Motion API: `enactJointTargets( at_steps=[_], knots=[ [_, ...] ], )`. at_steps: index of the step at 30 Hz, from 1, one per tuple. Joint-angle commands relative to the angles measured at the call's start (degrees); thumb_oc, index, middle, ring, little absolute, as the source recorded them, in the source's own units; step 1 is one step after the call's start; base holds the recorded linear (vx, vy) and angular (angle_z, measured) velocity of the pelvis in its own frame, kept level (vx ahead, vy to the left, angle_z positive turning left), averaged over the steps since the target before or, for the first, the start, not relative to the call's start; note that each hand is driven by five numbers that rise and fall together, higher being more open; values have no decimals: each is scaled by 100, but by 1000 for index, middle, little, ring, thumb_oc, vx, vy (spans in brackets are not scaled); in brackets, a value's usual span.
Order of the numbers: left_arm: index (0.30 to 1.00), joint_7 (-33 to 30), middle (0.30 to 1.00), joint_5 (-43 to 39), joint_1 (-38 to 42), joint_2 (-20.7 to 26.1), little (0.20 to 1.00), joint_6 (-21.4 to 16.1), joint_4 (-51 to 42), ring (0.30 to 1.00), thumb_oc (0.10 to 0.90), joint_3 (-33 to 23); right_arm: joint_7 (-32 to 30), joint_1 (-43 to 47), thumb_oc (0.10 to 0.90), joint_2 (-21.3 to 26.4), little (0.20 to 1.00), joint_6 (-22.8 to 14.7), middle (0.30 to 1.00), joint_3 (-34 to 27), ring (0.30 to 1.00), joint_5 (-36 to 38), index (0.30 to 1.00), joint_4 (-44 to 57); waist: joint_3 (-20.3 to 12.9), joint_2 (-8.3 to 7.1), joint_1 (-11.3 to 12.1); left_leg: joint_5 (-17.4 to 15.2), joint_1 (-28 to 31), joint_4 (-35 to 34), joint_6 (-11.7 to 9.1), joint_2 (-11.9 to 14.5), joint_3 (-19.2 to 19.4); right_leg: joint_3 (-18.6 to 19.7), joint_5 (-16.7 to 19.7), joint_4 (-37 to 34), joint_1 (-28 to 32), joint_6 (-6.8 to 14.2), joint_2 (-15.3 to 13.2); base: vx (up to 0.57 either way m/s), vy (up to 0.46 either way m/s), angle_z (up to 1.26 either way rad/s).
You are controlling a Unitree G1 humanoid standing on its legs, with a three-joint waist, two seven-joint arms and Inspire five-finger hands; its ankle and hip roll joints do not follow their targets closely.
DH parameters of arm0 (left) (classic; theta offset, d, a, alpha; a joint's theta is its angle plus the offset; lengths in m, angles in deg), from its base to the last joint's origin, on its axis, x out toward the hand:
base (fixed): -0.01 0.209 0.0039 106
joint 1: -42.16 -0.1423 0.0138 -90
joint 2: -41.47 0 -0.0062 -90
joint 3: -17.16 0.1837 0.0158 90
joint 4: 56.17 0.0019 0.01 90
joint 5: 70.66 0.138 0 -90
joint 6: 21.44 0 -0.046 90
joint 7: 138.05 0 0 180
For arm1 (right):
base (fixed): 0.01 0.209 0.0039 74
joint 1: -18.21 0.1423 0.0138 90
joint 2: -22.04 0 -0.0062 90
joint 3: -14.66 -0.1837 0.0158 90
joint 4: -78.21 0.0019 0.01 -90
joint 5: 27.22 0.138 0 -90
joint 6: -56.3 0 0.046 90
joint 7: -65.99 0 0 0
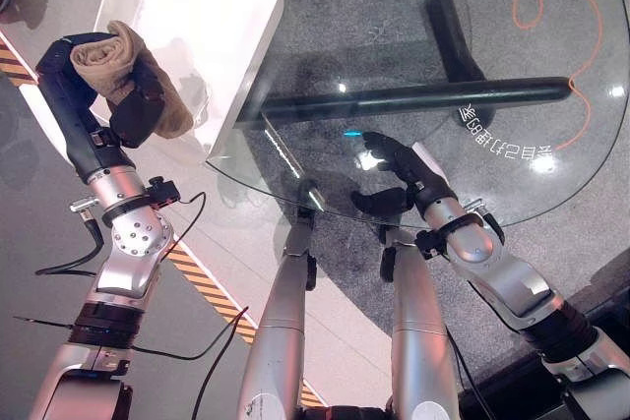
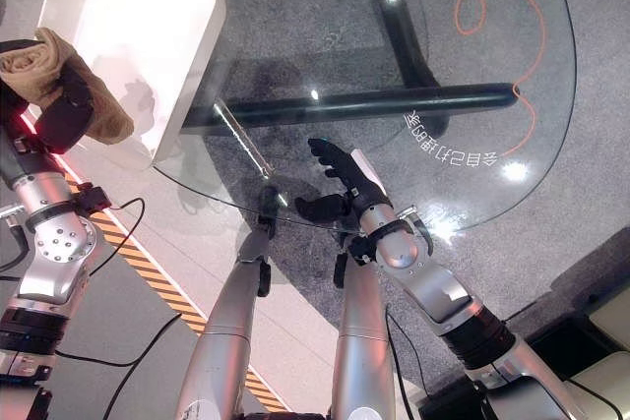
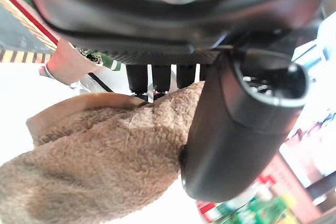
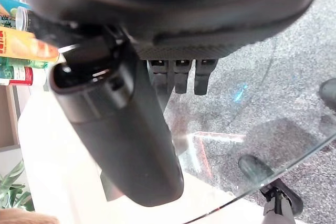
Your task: Wipe the table with a cloth and put it in the basket.
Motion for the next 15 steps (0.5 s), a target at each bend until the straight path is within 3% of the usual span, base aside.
enactJointTargets(
  at_steps=[1,15],
  knots=[
    [300,-673,300,516,424,405,200,-293,-147,300,100,-392,86,-109,800,210,900,-10,900,218,900,276,900,439,-158,239,-82,-859,-277,942,395,-148,896,-307,757,-1112,-17,20,150,31,67,-3],
    [300,-752,300,804,1119,483,200,-31,671,300,100,-61,55,407,800,318,900,187,900,362,900,712,900,165,-158,229,-160,-850,-809,1129,365,-139,946,-270,859,-930,-598,63,175,22,44,-2]
  ],
)
